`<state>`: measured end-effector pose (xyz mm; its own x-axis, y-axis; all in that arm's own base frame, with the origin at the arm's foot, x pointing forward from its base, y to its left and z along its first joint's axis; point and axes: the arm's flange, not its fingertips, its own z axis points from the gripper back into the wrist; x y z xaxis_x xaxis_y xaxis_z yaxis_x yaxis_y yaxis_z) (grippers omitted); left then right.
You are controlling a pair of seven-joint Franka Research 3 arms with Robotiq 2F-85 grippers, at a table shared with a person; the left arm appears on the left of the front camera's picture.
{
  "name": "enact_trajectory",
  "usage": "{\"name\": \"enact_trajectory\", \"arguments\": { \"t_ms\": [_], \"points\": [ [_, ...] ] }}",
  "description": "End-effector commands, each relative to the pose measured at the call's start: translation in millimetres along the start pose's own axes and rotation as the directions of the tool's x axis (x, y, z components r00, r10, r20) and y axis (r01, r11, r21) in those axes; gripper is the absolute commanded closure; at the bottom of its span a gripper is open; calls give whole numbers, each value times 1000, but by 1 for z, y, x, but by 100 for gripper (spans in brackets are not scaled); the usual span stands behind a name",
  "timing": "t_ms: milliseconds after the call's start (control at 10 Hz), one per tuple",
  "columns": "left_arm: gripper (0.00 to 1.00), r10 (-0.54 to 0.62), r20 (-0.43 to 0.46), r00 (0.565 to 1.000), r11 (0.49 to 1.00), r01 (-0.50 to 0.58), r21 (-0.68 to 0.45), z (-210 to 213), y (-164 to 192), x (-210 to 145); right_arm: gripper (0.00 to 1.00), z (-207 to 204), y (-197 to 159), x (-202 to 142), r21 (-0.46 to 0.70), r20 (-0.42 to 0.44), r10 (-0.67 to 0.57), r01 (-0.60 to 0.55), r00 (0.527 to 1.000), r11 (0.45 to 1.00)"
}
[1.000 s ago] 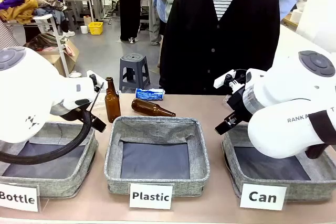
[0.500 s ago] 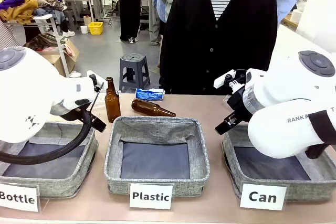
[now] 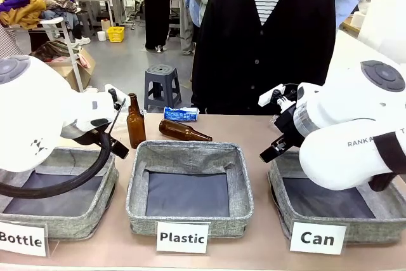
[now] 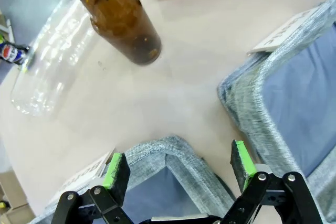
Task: Sort the can waste into the basket.
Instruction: Pick up the can waste from the table and place it in the right Fabric basket.
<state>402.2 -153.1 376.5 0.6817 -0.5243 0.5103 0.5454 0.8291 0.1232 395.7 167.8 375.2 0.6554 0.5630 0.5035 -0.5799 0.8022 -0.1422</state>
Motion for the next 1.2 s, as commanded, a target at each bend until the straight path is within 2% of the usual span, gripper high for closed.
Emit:
{"name": "enact_trajectory", "arguments": {
  "t_ms": [0,100,200,300,400,500,600,700,800,900,1100],
  "points": [
    [0,93,4,996,981,-91,-172,63,6,12,0,57,-8,9,172,13,-99,96,995,981],
    [0,200,-40,979,949,-204,-242,100,14,13,0,96,-17,11,295,-3,-258,247,966,923],
    [0,212,-49,976,907,-215,-362,128,30,3,0,128,-38,3,442,-37,-388,363,921,820],
    [0,217,-48,975,830,-210,-517,156,56,-21,0,152,-68,-18,616,-101,-451,412,887,672],
    [0,319,-35,947,773,-282,-568,161,85,-47,0,160,-102,-45,686,-115,-563,475,818,550],
    [0,402,-20,915,695,-319,-644,169,121,-75,0,159,-137,-75,748,-144,-670,523,728,408],
    [0,522,18,853,598,-351,-721,170,159,-105,0,149,-166,-103,771,-167,-765,566,622,292],
    [0,676,30,736,499,-427,-754,158,188,-146,0,131,-196,-133,793,-205,-836,587,509,164],
    [0,774,27,632,423,-485,-765,145,203,-185,0,118,-217,-157,796,-221,-874,597,433,95],
    [0,833,29,552,355,-493,-794,136,214,-220,0,109,-231,-178,793,-201,-904,605,377,75],
    [0,914,17,405,262,-559,-787,124,235,-259,0,90,-253,-199,786,-213,-933,618,290,12]
  ]
}}
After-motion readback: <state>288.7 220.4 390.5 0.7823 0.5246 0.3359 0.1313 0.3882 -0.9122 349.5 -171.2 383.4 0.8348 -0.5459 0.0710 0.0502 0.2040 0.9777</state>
